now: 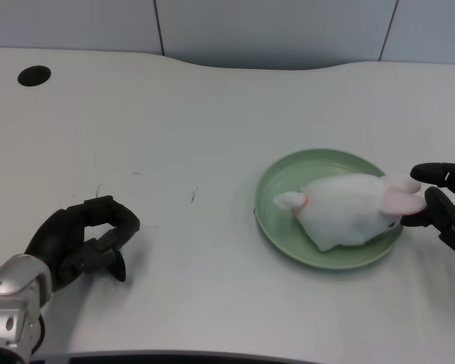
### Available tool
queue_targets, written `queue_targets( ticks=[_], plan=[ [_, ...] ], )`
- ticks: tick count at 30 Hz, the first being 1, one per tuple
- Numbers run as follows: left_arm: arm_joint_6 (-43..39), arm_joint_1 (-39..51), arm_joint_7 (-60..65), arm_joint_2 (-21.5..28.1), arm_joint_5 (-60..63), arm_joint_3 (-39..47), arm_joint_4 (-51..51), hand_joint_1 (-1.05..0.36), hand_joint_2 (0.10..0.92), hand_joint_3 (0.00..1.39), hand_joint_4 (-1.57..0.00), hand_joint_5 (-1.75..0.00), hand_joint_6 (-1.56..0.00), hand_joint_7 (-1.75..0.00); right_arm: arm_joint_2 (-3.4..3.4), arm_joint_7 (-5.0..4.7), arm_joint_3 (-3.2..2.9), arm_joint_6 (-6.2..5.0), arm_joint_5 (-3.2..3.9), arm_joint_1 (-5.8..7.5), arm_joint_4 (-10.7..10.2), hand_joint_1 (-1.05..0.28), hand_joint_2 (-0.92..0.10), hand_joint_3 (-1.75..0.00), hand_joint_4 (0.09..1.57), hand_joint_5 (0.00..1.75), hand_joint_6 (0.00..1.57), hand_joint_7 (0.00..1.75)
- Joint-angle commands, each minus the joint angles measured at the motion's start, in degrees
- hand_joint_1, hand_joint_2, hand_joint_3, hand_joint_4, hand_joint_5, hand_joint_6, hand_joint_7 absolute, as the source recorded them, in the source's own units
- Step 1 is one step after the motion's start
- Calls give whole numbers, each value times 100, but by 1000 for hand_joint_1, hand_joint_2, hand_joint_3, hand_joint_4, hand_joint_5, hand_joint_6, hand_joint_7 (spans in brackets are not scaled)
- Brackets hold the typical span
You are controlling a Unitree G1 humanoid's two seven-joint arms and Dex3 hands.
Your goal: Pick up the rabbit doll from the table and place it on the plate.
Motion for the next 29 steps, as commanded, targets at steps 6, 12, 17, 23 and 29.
queue_targets(
  ticks=[6,12,17,23,29],
  plan=[
    [118,-98,75,13,120,-45,294,-475,921,350,-809,-1746,-595,-1720,-140,-148,-56,-275,-214,-43,131,-299,-921,-494,332,1462,308,1036],
    [9,-95,67,4,69,14,364,-471,921,358,-793,-1746,-569,-1729,-117,-137,-90,-286,-176,-79,209,-264,-921,-518,359,1463,339,992],
    [-157,-68,46,31,132,-39,398,-481,921,383,-782,-1746,-566,-1742,-113,-129,-91,-339,-174,-104,296,-286,-921,-501,360,1456,365,973],
    [-105,-80,60,50,157,-54,389,-484,921,373,-766,-1746,-543,-1746,-102,-136,-97,-219,-106,-93,192,-269,-921,-521,357,1468,359,965],
    [-146,-91,105,40,142,-13,443,-486,921,368,-791,-1746,-578,-1742,-111,-178,-51,-273,-185,-57,129,-263,-921,-523,355,1472,362,964]
  ],
)
